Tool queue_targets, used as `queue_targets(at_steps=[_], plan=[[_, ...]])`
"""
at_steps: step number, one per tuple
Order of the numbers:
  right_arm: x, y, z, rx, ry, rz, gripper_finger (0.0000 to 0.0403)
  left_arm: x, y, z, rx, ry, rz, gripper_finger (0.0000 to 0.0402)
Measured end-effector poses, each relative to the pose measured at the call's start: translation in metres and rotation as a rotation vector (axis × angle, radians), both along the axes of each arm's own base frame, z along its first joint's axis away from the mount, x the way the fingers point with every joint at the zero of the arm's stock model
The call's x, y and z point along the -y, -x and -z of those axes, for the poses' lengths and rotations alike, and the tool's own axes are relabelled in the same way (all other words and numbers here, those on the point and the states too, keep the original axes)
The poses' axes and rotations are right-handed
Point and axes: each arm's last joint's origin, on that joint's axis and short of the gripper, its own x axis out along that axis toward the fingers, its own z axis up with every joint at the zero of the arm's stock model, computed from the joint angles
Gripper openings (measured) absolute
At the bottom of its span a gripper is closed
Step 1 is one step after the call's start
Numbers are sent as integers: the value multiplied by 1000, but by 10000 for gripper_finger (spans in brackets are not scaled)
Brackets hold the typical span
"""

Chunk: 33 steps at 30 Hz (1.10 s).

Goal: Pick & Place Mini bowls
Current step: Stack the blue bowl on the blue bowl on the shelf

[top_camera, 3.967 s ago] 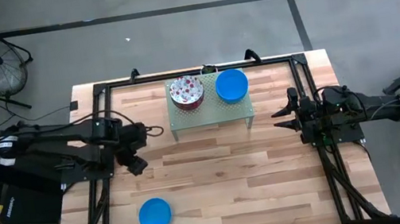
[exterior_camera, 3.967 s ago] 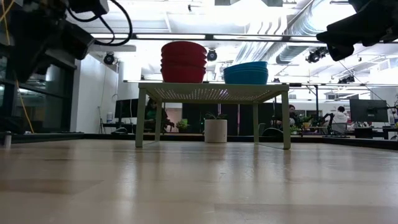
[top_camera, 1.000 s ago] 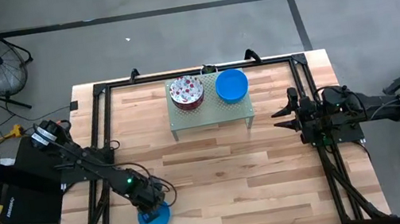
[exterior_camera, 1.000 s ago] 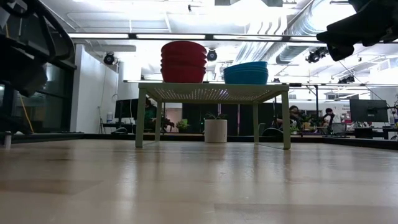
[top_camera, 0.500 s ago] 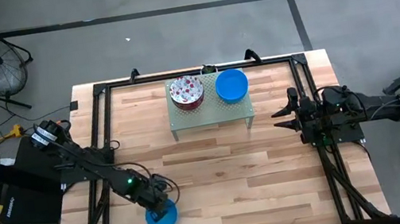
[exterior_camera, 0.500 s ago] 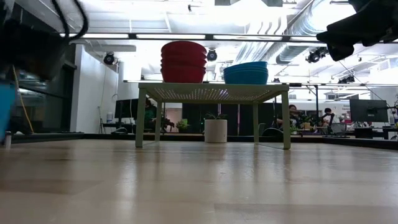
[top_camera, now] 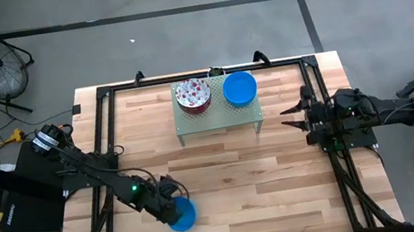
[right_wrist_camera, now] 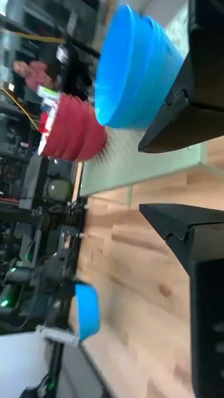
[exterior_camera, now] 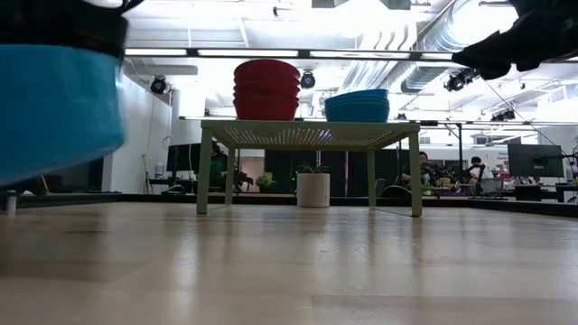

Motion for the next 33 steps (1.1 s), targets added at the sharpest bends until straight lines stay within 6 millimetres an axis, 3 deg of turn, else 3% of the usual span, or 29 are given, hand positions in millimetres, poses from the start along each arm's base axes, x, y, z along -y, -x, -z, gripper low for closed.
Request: queue_targets(at_steps=[6, 10, 18, 26, 33], plan=[[-1, -1, -6, 62, 49, -45, 130, -1, -5, -3, 99, -59, -46, 1], [-2, -1, -12, 127, -125, -54, 130, -1, -7, -4, 147, -99, -71, 0], [0, -1, -14, 189, -668, 22, 130, 1, -19, -13, 369, -246, -61, 0], [-1, -1, -14, 178, -745, 5, 130, 6, -42, -39, 689, -384, 8, 0], [-1, -8, -22, 143, -709, 6, 130, -19, -69, -72, 734, -612, 6, 0]])
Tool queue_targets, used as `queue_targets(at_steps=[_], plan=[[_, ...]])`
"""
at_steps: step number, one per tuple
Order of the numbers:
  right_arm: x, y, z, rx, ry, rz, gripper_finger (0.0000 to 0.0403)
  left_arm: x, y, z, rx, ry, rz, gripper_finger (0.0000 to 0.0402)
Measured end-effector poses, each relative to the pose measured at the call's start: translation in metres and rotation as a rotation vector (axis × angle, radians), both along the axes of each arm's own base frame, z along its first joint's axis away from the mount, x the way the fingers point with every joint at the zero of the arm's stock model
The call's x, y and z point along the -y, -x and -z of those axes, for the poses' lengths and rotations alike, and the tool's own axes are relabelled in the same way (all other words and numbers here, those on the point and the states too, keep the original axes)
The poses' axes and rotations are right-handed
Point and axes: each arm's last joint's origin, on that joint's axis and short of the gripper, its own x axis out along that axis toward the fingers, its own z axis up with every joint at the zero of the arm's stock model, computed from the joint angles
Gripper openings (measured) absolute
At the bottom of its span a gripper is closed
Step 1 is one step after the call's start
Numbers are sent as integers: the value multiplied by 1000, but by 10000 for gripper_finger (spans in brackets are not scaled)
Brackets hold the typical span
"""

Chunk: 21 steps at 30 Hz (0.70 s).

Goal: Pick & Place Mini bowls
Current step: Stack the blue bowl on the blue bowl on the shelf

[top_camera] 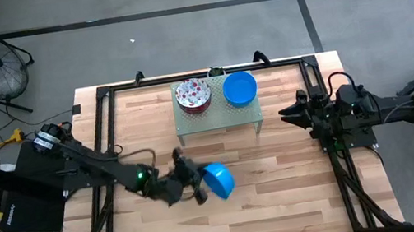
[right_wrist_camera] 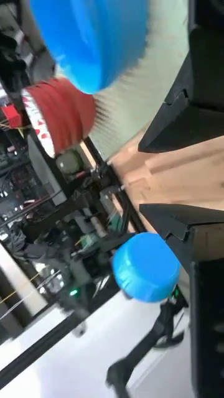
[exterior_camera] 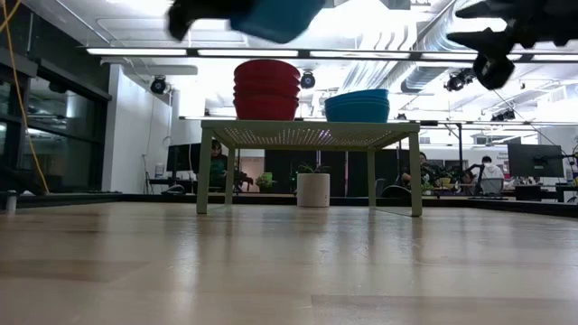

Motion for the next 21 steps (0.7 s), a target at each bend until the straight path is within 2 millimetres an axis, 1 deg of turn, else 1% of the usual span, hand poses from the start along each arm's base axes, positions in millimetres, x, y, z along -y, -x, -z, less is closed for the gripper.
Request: queue_targets(at_steps=[3, 6, 9, 12, 17, 21], plan=[[1, -10, -14, -34, 81, 30, 130, -18, -16, -24, 15, -99, -40, 0], [3, -23, -31, -77, 186, 56, 130, -38, -27, -46, 2, -199, -117, 0], [6, -37, -47, -148, 276, 99, 130, -58, -32, -65, -48, -294, -220, 0], [7, -51, -57, -231, 352, 133, 130, -76, -36, -85, -61, -370, -341, 0], [1, -72, -74, -296, 514, 191, 130, -103, -40, -109, -73, -434, -463, 0], [-7, -86, -83, -338, 645, 271, 130, -121, -42, -119, -81, -451, -517, 0]])
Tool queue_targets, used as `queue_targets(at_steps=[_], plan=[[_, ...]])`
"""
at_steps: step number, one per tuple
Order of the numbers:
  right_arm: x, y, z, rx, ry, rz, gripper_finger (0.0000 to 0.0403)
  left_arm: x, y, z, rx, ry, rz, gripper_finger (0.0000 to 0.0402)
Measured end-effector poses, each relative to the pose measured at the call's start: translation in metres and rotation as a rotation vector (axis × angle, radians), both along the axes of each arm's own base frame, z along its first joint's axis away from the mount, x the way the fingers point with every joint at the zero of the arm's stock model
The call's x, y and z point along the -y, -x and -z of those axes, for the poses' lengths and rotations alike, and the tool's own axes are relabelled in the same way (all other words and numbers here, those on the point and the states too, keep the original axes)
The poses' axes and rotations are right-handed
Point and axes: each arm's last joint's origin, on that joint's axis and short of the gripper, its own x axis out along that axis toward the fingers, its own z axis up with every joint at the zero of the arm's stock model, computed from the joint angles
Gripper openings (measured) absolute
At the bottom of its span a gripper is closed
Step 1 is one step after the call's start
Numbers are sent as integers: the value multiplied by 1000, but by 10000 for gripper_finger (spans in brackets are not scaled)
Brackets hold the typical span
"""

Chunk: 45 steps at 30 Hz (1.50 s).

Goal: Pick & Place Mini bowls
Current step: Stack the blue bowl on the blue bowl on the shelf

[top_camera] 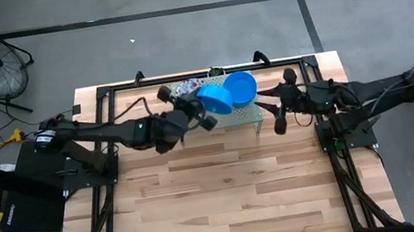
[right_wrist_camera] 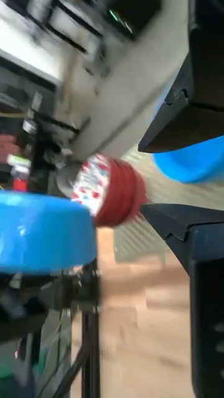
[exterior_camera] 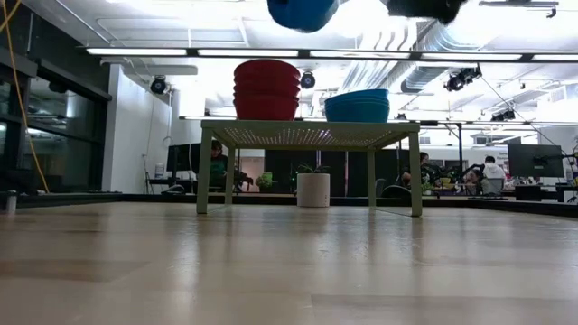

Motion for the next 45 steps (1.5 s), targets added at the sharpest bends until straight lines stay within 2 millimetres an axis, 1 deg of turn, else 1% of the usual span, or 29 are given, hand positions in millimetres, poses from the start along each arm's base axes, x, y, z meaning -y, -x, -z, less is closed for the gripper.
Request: queue_targets(at_steps=[3, 7, 12, 16, 21, 26, 32, 37, 45], plan=[[-6, -11, -6, -5, 114, 19, 130, -13, -1, -4, -8, -10, -12, 0], [-12, -31, -5, -4, 243, 27, 130, -27, -3, -8, 7, -27, -2, 0], [-17, -43, -8, 80, 253, 120, 130, -39, -4, -11, 9, -44, -16, 0], [-17, -53, -7, 111, 274, 131, 130, -47, -4, -11, 10, -39, 4, 0], [-18, -68, -2, 129, 298, 147, 130, -54, -5, -11, -7, -47, 19, 0], [-18, -78, 0, 167, 324, 223, 130, -56, -5, -11, -10, -47, 44, 0], [-19, -86, 4, 191, 319, 213, 130, -56, -6, -11, -24, -59, 63, 0], [-13, -95, 12, 179, 325, 241, 130, -56, -6, -11, -38, -69, 76, 0], [-3, -95, 11, 179, 324, 339, 130, -56, -6, -12, -53, -83, 94, 0]])
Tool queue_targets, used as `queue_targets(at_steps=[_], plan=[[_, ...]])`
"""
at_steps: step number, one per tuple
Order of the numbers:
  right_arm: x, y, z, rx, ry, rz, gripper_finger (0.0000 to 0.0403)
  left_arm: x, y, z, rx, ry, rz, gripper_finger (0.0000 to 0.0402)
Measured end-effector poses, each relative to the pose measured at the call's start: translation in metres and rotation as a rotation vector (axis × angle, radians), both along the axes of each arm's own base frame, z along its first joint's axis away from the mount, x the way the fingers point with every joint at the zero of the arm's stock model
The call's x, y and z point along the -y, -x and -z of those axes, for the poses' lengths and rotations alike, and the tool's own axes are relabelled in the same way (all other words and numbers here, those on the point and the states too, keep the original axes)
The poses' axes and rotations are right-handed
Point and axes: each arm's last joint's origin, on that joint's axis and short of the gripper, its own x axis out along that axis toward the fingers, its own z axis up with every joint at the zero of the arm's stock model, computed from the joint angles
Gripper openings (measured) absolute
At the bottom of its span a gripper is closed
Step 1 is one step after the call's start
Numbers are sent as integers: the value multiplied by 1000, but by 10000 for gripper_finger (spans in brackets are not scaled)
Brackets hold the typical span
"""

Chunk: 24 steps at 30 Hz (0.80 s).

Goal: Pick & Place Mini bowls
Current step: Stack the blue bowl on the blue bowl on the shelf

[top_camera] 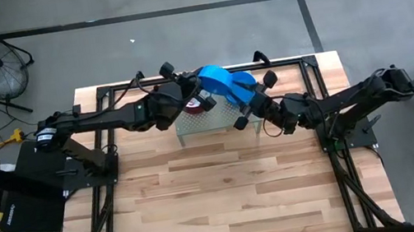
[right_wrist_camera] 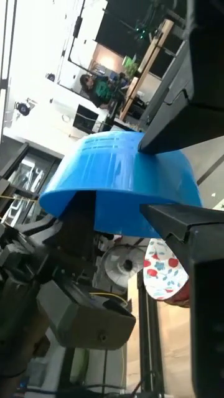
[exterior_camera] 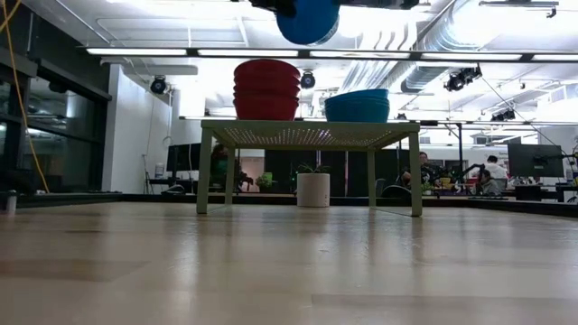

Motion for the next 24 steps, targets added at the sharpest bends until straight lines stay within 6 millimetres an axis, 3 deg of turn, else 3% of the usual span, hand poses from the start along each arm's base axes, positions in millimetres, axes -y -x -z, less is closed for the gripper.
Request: queue_targets(at_steps=[9, 19, 24], plan=[[9, 0, 0, 2, -8, 53, 120, 1, -1, 0, -35, -27, 44, 0], [11, 2, -1, 10, -12, 83, 18, 1, 0, 1, -53, -32, 40, 0], [11, 2, -1, 9, -12, 86, 11, 1, 0, 1, -56, -32, 36, 15]])
